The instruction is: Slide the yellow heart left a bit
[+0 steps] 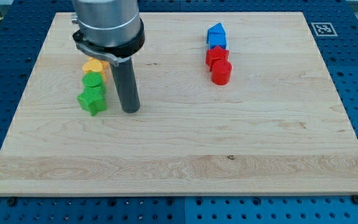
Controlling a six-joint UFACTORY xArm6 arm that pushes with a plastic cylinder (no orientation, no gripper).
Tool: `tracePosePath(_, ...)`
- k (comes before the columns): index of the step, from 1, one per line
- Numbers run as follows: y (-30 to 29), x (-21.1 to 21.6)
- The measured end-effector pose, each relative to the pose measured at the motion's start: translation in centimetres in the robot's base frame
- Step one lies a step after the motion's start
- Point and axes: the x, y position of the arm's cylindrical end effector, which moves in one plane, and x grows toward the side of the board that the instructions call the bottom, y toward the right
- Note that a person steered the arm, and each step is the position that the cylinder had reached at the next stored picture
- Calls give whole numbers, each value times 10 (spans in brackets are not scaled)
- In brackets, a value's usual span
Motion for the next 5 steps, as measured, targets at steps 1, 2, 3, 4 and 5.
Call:
tracePosePath(1, -27, -5)
tracePosePath(2, -53, -5)
tracePosePath(3, -68, -5)
tracePosePath(4, -40, -15)
tracePosePath(5, -28, -38)
